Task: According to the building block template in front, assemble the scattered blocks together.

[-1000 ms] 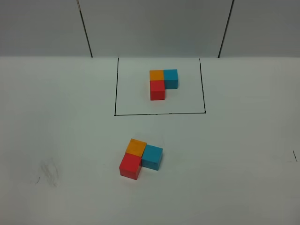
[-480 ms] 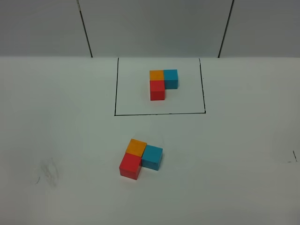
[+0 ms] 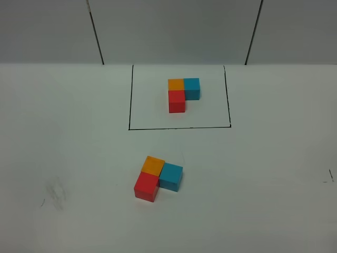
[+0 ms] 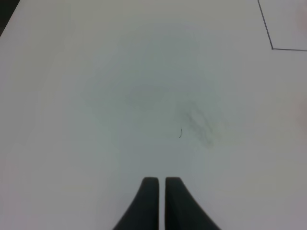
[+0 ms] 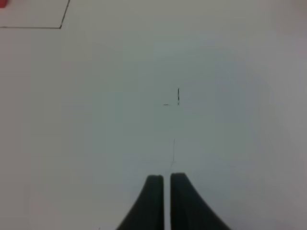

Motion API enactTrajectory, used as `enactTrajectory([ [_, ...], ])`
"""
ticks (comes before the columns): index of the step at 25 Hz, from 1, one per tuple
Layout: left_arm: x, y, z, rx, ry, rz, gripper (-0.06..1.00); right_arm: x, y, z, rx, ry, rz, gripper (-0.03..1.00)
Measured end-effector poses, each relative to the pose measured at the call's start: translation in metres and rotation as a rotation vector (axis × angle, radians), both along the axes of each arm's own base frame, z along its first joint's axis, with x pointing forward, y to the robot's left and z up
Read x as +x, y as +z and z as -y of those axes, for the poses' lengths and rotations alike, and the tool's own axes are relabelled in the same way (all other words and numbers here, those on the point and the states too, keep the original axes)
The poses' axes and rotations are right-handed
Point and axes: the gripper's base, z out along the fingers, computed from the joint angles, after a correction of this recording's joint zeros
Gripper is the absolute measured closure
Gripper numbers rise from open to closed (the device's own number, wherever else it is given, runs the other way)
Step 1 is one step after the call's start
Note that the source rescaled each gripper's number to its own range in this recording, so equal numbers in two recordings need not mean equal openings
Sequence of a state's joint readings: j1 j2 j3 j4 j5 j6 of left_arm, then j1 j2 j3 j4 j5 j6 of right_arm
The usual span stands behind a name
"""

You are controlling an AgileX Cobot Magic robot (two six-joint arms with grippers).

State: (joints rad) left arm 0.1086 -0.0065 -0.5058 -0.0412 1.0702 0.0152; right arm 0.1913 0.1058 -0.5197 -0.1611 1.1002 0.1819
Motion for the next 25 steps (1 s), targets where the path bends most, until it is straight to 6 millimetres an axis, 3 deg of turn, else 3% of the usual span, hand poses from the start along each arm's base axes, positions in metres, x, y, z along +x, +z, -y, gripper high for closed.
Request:
enactTrajectory([
  [8,0.0000,0.0000,0.0000,0.000,0.000,0.000,0.94,-0.0001,0.0000,-0.0003,-0.051,0.032,0.001,0.96],
  [16,0.0000,0.0000,0.0000,0.000,0.000,0.000,0.94,-0.0019,-0.0001,-0.0008,-0.061,-0.111,-0.004,0.96],
  [25,0.0000,0.0000,0.0000,0.000,0.000,0.000,0.94,0.0008,0.0013,-0.0019,-0.067,-0.120,0.032,0.96],
])
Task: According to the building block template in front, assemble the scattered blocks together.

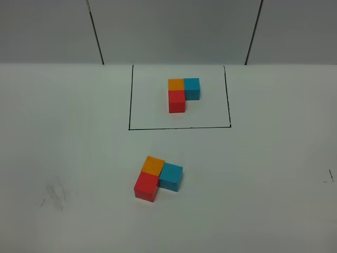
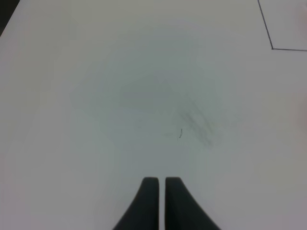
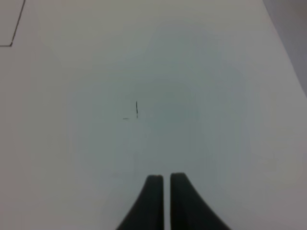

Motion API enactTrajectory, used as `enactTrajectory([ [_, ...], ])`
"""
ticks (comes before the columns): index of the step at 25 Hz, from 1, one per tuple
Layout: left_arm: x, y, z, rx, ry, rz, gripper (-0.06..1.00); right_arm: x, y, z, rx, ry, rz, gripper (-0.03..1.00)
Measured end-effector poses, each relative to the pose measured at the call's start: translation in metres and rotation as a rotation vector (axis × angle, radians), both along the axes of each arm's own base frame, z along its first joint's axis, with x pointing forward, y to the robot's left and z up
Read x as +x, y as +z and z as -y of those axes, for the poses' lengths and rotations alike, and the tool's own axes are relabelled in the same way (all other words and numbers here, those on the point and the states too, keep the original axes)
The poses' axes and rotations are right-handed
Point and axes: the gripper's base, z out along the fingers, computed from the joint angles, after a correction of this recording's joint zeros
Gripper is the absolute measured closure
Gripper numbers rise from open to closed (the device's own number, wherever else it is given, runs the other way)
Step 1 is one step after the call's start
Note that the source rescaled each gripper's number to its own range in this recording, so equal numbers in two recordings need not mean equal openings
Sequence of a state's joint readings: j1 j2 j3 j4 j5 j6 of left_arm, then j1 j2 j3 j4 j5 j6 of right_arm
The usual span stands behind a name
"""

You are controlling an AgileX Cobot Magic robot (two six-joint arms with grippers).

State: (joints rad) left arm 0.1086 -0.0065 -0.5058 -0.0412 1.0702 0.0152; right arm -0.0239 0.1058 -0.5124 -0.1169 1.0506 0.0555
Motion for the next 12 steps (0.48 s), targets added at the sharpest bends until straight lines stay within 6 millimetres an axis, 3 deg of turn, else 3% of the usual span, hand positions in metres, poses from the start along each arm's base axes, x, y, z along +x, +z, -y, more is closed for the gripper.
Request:
enactTrajectory([
  [12,0.0000,0.0000,0.0000,0.000,0.000,0.000,0.94,0.0001,-0.0037,-0.0018,0.004,-0.014,-0.020,0.96],
])
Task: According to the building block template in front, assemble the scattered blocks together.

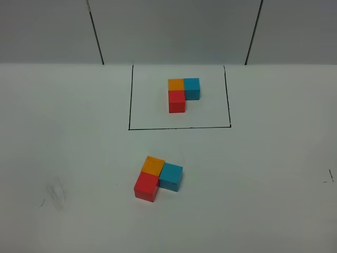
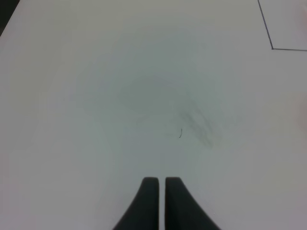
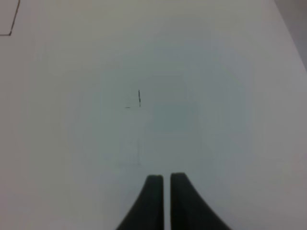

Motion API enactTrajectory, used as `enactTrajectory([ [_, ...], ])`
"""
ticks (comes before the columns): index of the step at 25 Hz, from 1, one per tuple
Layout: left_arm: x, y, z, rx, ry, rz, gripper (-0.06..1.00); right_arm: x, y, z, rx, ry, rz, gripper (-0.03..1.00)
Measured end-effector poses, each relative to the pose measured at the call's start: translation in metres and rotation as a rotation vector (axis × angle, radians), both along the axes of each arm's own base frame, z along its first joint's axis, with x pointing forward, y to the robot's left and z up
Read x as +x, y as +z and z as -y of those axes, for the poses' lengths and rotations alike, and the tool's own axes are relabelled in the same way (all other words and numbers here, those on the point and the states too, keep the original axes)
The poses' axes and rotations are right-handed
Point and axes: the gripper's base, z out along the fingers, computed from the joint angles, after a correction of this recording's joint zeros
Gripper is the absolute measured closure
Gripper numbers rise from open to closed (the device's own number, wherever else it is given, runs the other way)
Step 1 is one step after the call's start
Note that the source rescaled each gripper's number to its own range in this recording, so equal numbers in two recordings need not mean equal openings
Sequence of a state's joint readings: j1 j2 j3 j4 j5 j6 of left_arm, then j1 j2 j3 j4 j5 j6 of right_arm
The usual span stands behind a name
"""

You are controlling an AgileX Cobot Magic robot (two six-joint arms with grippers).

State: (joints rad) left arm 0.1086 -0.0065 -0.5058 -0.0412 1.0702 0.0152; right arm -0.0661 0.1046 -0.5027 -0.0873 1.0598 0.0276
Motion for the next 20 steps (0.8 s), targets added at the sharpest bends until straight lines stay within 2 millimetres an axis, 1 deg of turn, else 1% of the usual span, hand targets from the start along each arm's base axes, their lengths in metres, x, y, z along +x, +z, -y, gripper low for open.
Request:
enactTrajectory([
  [20,0.0000,0.0000,0.0000,0.000,0.000,0.000,0.94,0.0000,0.0000,0.0000,-0.001,0.001,0.000,0.96],
])
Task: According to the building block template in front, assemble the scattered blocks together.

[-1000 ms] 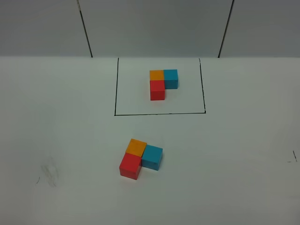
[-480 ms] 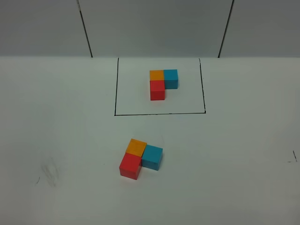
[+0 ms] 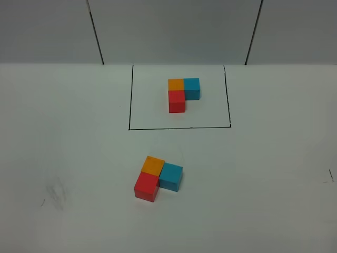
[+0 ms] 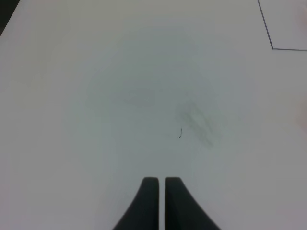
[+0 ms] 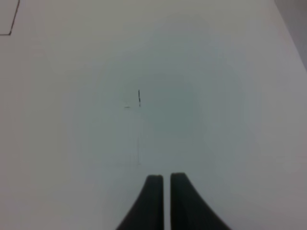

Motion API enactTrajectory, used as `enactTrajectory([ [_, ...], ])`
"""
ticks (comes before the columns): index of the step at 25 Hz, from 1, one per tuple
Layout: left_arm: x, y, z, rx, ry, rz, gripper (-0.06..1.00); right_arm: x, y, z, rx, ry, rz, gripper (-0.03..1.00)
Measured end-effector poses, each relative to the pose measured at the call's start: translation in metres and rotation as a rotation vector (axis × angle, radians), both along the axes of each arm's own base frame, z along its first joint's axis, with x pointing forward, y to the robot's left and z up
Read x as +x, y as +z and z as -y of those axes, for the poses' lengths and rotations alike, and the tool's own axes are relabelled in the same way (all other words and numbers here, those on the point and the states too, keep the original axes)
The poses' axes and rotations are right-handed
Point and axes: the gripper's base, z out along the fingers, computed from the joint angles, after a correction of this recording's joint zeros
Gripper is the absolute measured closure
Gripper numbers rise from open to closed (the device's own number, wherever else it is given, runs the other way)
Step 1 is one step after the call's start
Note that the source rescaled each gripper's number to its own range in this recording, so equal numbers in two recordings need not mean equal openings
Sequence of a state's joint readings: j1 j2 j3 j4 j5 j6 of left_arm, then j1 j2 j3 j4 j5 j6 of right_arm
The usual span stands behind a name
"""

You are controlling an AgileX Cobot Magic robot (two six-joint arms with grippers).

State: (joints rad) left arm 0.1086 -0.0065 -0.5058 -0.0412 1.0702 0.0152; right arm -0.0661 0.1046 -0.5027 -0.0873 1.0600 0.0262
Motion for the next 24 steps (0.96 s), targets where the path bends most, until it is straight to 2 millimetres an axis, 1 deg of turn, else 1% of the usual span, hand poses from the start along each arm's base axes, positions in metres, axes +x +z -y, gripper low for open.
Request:
enactTrajectory([
  [24,0.0000,0.0000,0.0000,0.000,0.000,0.000,0.94,0.0000,-0.0001,0.0000,-0.001,0.000,-0.001,0.96],
])
